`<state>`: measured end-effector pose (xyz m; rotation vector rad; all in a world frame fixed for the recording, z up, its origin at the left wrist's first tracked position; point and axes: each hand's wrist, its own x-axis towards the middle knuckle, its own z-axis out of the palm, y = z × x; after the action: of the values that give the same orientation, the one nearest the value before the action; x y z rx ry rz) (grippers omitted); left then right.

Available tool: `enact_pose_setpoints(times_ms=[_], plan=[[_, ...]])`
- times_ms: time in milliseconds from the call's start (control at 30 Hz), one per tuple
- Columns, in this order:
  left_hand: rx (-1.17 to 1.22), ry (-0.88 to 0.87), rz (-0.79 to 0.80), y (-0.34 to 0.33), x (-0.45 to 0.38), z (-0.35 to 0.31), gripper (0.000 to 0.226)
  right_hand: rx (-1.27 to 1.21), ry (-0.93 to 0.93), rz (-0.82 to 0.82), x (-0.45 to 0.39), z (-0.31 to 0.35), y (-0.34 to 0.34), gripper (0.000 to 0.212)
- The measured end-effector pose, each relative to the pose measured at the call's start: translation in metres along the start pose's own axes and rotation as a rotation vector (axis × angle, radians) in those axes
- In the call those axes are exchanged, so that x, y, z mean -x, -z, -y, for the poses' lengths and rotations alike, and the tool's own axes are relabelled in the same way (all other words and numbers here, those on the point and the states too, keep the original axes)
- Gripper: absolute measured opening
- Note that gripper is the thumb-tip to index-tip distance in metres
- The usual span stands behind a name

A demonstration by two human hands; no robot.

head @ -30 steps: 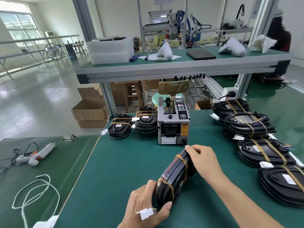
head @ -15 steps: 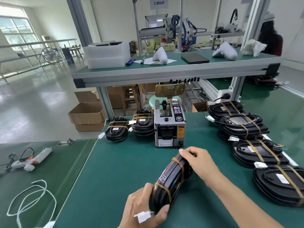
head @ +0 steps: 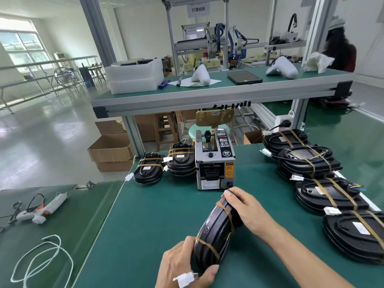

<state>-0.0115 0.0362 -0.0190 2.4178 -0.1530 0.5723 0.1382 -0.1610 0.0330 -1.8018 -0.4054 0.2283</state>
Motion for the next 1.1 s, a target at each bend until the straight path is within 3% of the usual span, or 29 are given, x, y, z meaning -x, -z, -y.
enact_pose_setpoints(times_ms=[167,333,533,800,967,1100], plan=[[-0.001,-0.024,0.048,-0.004,0.000,-0.003,0.088,0.163,0.050,0.092,-0.011,0.019,0.015,0.031],[-0.020,-0.003,0.094,-0.006,-0.001,-0.001,0.108,0.491,0.310,0.100,-0.005,0.048,0.015,0.033],[-0.022,-0.019,0.091,-0.011,-0.002,0.007,0.099,0.730,0.635,0.110,0.024,0.055,-0.009,0.031],[-0.164,-0.112,0.143,-0.018,0.000,0.014,0.032,0.832,0.992,0.231,0.045,0.050,-0.033,0.031],[-0.091,-0.052,0.043,-0.031,-0.002,0.022,0.063,0.832,0.979,0.179,0.047,0.049,-0.035,0.032],[-0.070,-0.072,0.005,-0.030,0.000,0.026,0.053,0.871,0.982,0.167,0.050,0.049,-0.040,0.035]])
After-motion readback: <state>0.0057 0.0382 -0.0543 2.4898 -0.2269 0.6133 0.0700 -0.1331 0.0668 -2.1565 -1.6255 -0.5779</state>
